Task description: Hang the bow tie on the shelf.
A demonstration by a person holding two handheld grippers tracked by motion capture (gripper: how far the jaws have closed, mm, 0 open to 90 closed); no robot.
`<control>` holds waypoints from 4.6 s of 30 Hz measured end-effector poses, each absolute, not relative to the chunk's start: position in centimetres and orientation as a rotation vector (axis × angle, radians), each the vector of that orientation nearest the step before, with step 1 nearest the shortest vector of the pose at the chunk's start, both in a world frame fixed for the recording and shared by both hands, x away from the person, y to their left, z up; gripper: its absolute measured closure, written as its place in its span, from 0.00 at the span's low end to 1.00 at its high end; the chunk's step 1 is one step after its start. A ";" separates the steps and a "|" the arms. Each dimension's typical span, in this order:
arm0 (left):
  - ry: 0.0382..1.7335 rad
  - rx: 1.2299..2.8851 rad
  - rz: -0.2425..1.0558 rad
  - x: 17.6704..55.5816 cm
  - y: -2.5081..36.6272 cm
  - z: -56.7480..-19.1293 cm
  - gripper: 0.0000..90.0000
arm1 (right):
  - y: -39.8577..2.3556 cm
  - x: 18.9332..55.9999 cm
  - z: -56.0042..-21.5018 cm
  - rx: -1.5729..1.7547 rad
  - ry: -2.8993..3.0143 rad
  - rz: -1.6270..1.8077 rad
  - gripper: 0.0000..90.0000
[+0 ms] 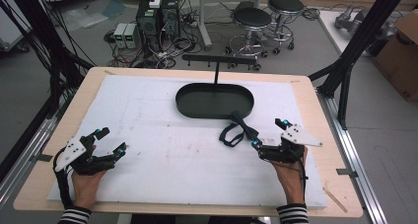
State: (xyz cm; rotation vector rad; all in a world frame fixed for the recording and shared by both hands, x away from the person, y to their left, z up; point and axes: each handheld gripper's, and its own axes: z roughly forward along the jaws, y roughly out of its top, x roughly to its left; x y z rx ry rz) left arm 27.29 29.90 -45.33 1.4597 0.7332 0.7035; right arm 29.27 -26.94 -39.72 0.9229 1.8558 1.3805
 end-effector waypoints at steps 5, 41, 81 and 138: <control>0.737 1.459 0.703 27.3 29.9 -45.3 0.16 | -26.4 31.1 -39.2 0.961 1.954 1.327 0.04; 0.735 1.458 0.703 27.3 29.9 -45.3 0.16 | -22.5 39.5 -38.1 0.991 2.459 0.940 0.15; 0.724 1.464 0.712 27.2 29.8 -45.3 0.16 | -20.2 41.4 -40.4 1.063 2.604 0.566 0.70; 0.728 1.461 0.710 27.2 29.8 -45.3 0.16 | -21.3 39.1 -35.0 0.892 2.136 0.938 0.83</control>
